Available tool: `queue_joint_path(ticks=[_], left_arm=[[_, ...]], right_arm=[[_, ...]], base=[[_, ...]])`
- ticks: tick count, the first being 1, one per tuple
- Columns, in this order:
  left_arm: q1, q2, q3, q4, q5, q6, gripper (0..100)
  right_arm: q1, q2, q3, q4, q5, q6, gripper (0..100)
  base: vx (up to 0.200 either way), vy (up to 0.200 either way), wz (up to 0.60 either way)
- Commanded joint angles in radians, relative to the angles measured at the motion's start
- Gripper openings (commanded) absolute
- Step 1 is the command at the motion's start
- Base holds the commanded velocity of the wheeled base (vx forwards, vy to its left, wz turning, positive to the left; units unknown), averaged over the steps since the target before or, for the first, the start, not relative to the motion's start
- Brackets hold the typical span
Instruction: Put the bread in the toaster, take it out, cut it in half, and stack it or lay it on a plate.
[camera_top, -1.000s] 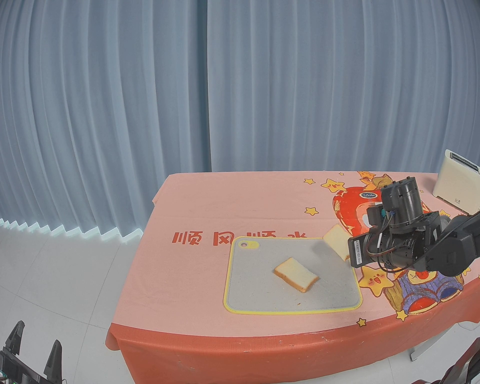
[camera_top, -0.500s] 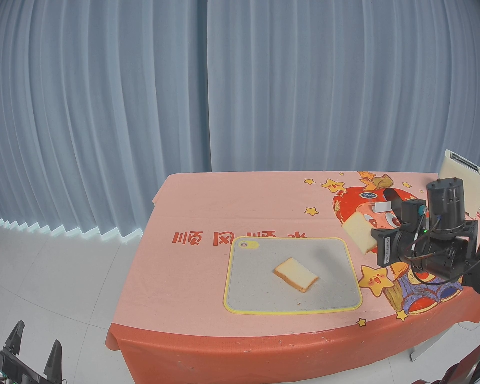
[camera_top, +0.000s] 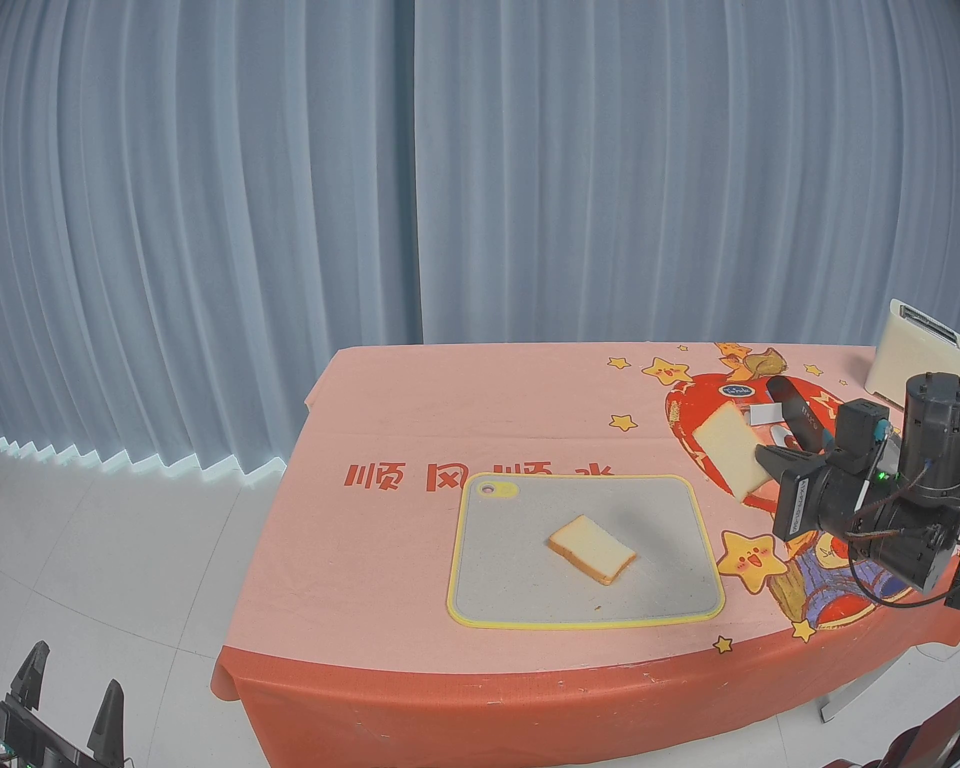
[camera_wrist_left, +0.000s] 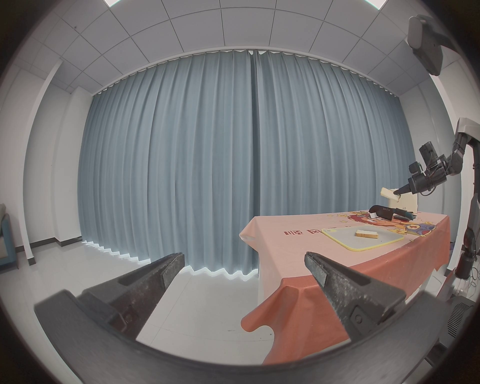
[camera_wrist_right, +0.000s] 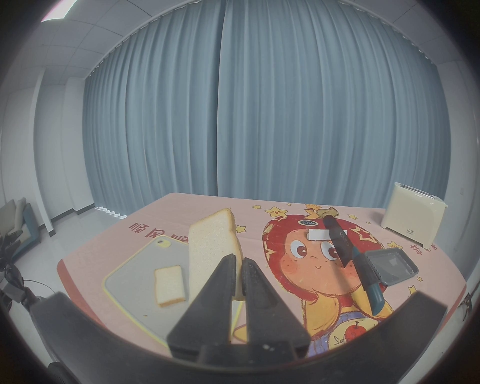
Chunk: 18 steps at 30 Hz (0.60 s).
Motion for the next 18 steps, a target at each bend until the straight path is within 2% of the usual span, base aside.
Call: queue_joint_path(ticks=[1,9,18], left_arm=[[0.0,-0.016,0.018,-0.001,0.0,0.0,100],[0.0,-0.016,0.018,-0.001,0.0,0.0,100],[0.0,-0.016,0.018,0.001,0.002,0.003,100]], right_arm=[[0.06,-0.056,0.004,0.011,-0.007,-0.003,0],[0.052,-0.065,-0.005,0.009,-0.007,-0.004,0],[0.081,-0.069,-0.002,0.011,-0.009,-0.004,0]], base=[[0.0,0.0,0.0],[0.0,0.0,0.0],[0.0,0.0,0.0]])
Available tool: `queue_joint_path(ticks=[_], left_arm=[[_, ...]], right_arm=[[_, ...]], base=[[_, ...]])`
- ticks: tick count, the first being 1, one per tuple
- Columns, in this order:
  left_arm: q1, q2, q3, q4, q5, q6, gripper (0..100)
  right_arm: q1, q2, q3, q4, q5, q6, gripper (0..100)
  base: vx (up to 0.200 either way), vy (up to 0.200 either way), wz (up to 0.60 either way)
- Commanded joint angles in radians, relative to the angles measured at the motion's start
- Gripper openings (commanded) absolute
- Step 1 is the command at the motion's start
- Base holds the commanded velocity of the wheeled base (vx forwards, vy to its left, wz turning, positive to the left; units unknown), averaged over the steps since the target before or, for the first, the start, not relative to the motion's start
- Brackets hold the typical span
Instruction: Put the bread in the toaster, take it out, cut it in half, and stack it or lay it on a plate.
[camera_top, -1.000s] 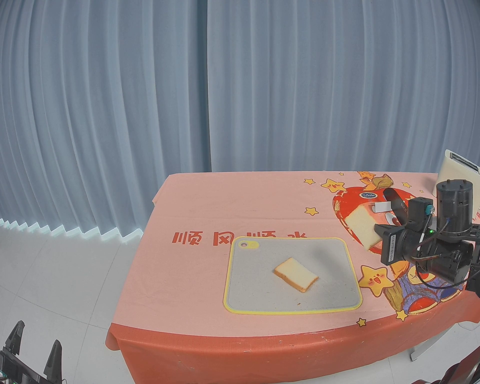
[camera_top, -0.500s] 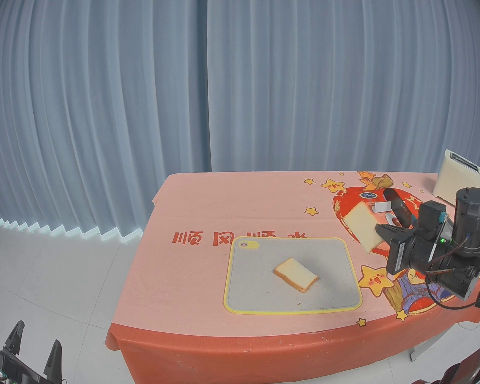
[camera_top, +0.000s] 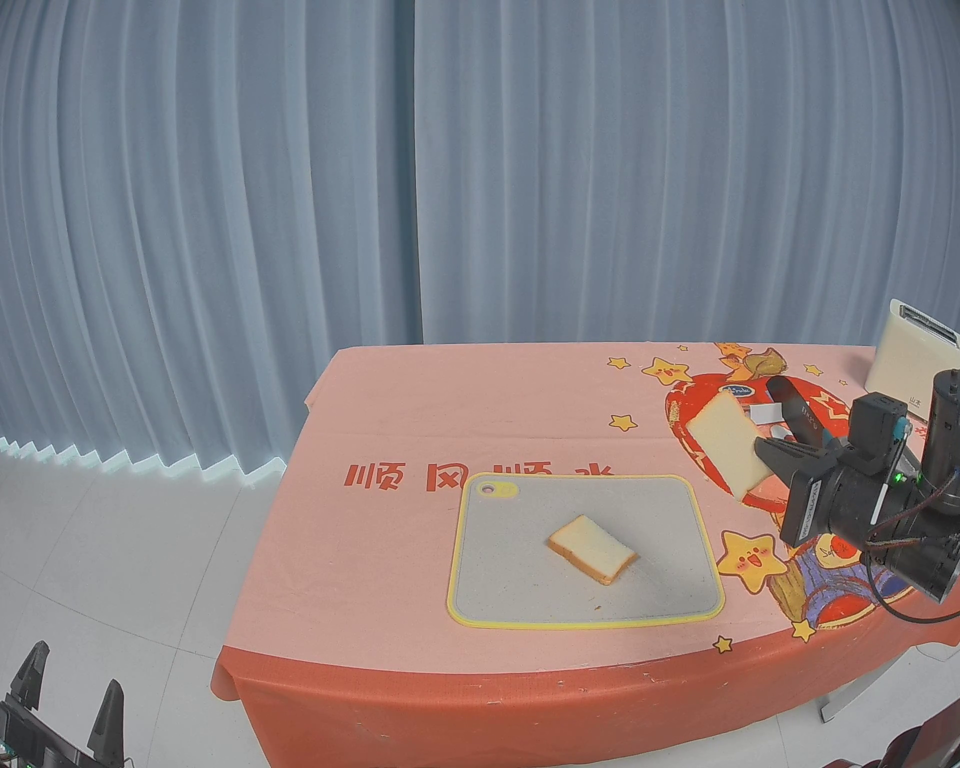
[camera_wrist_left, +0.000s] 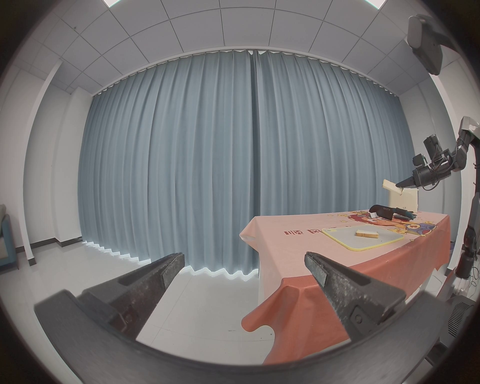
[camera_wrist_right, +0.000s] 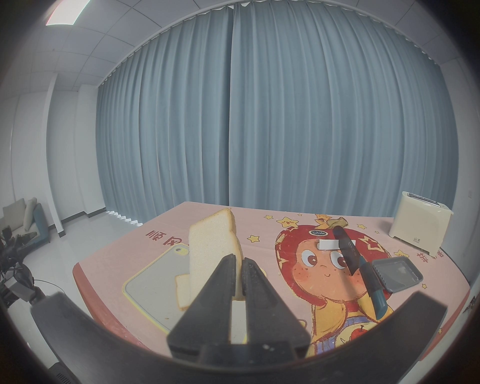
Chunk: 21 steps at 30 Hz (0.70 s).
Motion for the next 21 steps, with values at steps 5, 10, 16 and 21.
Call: queue_joint_path(ticks=[5,10,16,21], left_arm=[[0.0,-0.016,0.018,0.0,0.001,0.0,100],[0.0,-0.016,0.018,0.0,0.001,0.0,100],[0.0,-0.016,0.018,0.0,0.001,-0.001,100],[0.0,-0.016,0.018,0.0,0.001,-0.003,100]], right_arm=[[0.008,0.002,0.005,-0.001,0.0,-0.001,0],[0.011,0.0,0.005,-0.001,0.0,-0.001,0],[0.009,-0.001,0.005,-0.001,0.0,-0.001,0],[0.009,-0.003,0.005,-0.001,0.0,-0.001,0]], base=[[0.0,0.0,0.0],[0.0,0.0,0.0],[0.0,0.0,0.0],[0.0,0.0,0.0]])
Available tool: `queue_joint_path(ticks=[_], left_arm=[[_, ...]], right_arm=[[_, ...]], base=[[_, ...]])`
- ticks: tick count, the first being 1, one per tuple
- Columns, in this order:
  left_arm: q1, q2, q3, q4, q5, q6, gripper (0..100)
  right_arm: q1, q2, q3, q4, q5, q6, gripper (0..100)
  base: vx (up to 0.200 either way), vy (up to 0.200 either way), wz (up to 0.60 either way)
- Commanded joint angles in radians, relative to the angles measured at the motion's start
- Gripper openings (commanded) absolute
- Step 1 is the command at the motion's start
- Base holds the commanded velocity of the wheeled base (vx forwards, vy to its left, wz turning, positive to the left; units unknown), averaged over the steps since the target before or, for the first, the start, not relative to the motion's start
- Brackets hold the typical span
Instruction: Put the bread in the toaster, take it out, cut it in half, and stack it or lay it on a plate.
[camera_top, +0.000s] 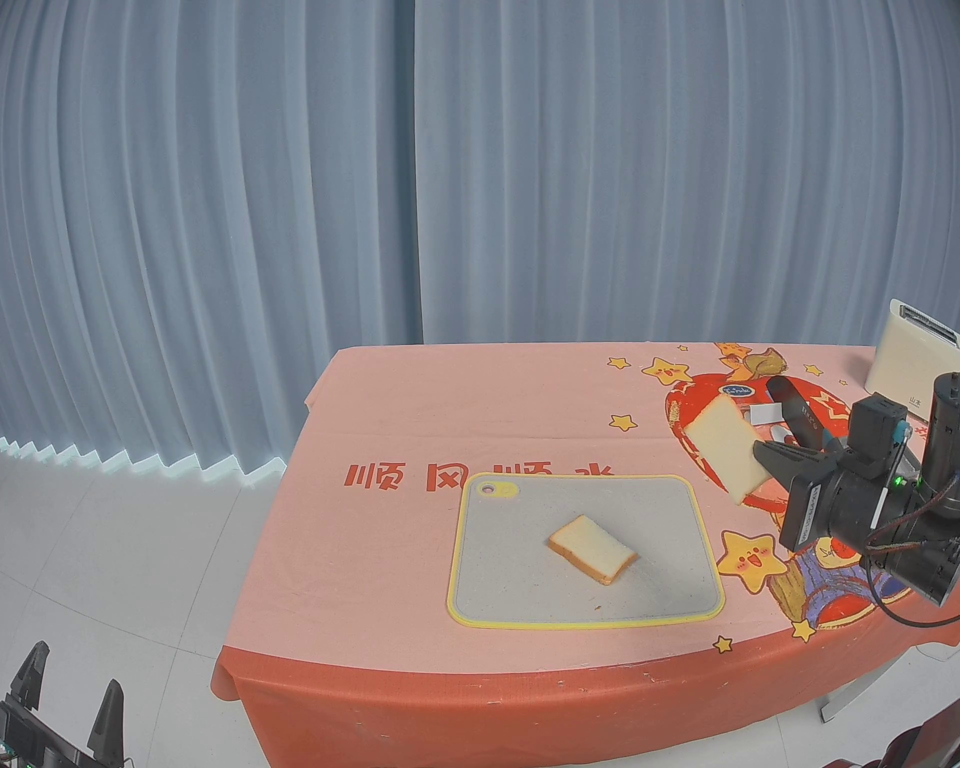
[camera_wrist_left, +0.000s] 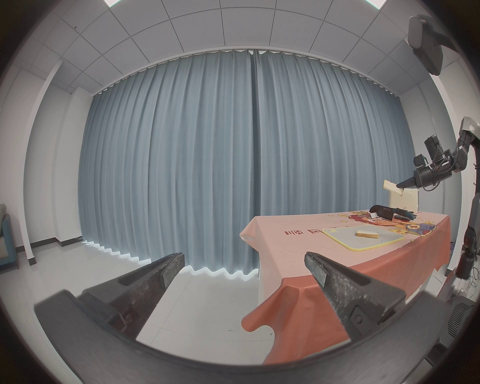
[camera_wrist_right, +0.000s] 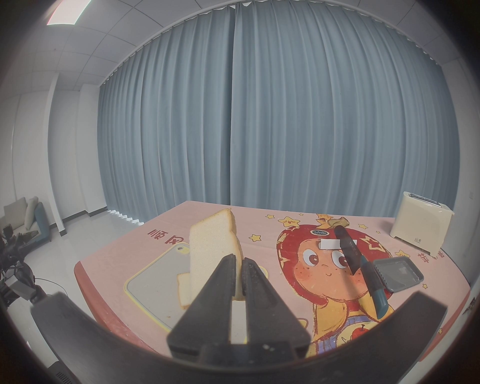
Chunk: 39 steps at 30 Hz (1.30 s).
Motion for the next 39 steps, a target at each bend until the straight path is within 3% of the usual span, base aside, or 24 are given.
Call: queue_joint_path(ticks=[1,5,39], left_arm=[[0.0,-0.016,0.018,0.0,0.0,-0.001,100],[0.0,-0.016,0.018,0.0,0.001,-0.001,100],[0.0,-0.016,0.018,0.0,0.0,0.001,100]], right_arm=[[0.0,0.002,0.0,0.0,0.0,0.0,0],[0.0,0.005,0.003,0.0,0.0,-0.002,0],[0.014,0.016,0.011,-0.014,0.0,0.0,0]], base=[[0.0,0.0,0.0],[0.0,0.0,0.0],[0.0,-0.2,0.0]])
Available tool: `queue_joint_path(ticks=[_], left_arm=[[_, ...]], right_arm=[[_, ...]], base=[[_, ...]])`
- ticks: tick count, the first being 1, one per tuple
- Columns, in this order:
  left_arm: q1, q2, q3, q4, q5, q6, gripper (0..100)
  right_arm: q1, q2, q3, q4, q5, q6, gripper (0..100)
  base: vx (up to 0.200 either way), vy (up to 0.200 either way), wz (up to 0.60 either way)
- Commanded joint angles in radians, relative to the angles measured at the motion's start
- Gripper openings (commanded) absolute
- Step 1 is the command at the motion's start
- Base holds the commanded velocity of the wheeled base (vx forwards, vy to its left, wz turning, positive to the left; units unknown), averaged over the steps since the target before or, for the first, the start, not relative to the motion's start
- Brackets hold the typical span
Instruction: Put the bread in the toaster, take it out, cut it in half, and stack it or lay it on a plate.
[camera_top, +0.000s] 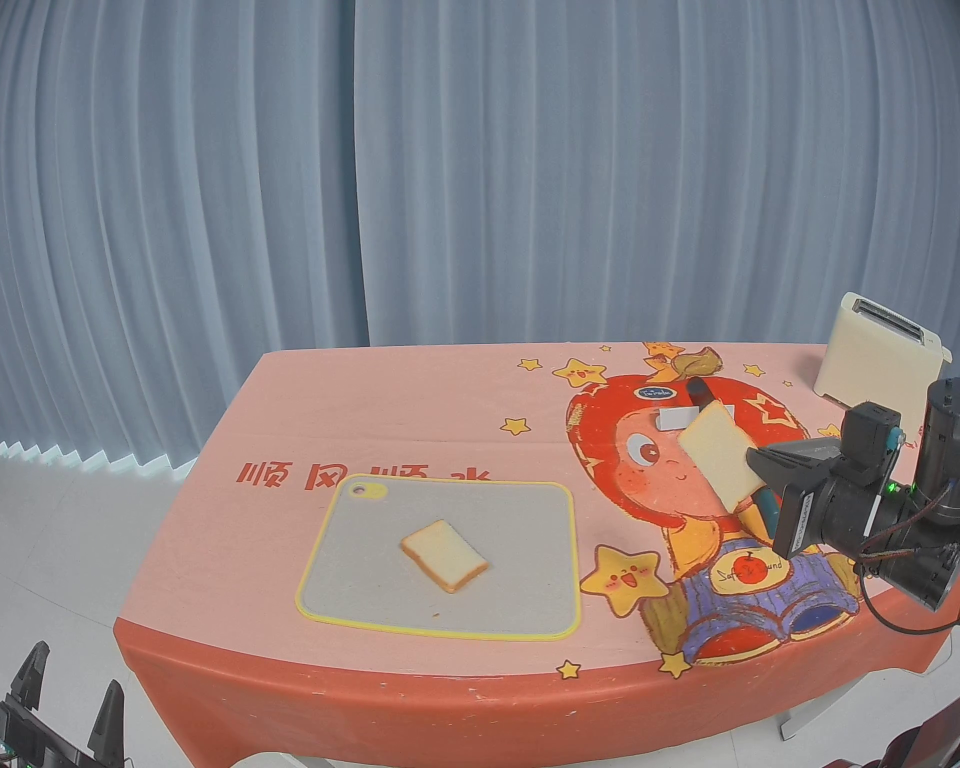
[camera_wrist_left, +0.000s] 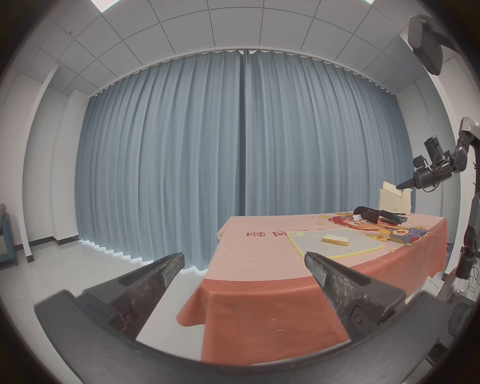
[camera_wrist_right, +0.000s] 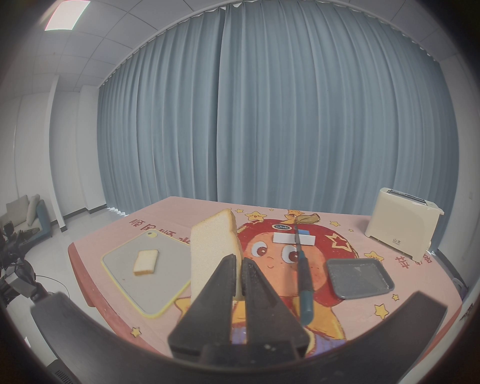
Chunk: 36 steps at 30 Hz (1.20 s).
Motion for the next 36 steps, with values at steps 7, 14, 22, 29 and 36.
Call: queue_joint_path(ticks=[7,14,22,29,36], left_arm=[[0.0,-0.016,0.018,0.0,0.0,0.0,100],[0.0,-0.016,0.018,0.0,0.0,0.0,100],[0.0,-0.016,0.018,0.0,0.0,0.0,100],[0.0,-0.016,0.018,0.0,0.0,0.0,100],[0.0,-0.016,0.018,0.0,0.0,-0.001,100]], right_arm=[[-0.007,-0.007,-0.001,-0.001,0.002,0.0,0],[-0.011,-0.001,0.002,-0.001,0.002,-0.002,0],[-0.014,-0.005,0.0,-0.003,0.003,0.0,0],[-0.03,-0.011,-0.004,-0.004,0.006,0.0,0],[-0.083,-0.008,-0.024,-0.004,0.014,0.001,0]], base=[[0.0,-0.2,0.0],[0.0,-0.2,0.0],[0.0,0.0,0.0],[0.0,0.0,0.0],[0.0,0.0,0.0]])
